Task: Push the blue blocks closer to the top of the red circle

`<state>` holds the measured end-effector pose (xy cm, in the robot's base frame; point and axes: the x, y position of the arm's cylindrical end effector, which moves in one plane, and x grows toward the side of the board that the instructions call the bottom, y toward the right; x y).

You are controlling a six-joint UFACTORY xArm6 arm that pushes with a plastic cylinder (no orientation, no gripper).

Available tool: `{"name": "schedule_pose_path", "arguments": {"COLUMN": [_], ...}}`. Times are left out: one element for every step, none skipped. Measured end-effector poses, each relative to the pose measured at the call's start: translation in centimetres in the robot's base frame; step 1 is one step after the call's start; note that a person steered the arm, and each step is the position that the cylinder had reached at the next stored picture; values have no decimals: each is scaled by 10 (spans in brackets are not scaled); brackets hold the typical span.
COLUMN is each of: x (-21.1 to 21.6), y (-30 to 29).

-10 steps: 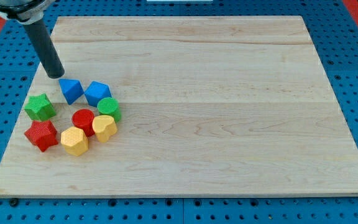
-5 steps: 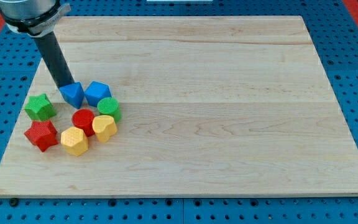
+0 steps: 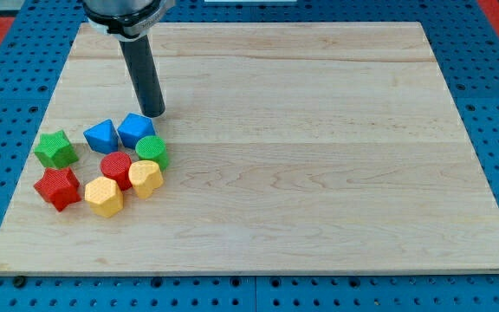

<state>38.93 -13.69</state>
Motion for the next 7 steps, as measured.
{"name": "schedule_pose_path", "arguments": {"x": [0, 8, 26, 28, 28, 13, -6], "y": [0, -2, -5, -4, -4, -13, -31]}}
